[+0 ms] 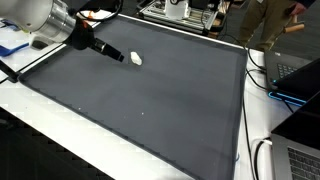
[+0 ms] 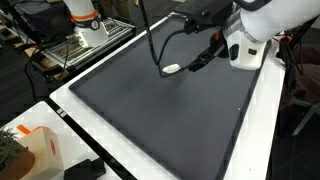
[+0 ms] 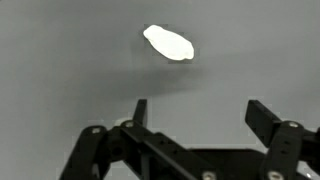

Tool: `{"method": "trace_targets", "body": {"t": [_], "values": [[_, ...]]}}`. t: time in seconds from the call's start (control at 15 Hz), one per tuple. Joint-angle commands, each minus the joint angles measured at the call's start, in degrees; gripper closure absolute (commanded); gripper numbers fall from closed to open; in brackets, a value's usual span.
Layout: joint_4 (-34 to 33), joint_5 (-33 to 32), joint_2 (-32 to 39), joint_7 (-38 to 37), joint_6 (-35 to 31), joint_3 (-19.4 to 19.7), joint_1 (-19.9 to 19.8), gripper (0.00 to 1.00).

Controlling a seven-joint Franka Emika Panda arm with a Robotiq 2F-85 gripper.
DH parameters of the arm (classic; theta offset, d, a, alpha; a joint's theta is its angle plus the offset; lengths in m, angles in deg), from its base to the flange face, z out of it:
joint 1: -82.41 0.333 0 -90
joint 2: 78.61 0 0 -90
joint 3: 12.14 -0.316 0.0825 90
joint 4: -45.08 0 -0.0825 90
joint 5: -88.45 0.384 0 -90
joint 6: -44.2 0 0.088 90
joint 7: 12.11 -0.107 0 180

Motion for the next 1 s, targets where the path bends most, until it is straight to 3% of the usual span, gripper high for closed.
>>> {"method": "trace_targets", "body": {"t": [0.0,0.33,0.93], "values": [[-0.8,-0.2,1.4,-1.8,-3.3,0.2,1.2,0.00],[-1.4,-1.9,3.8,-1.6,-5.9,0.9,2.9,0.00],[-1.0,-9.7,5.0,1.7,-4.5,2.6,5.9,0.00]]}}
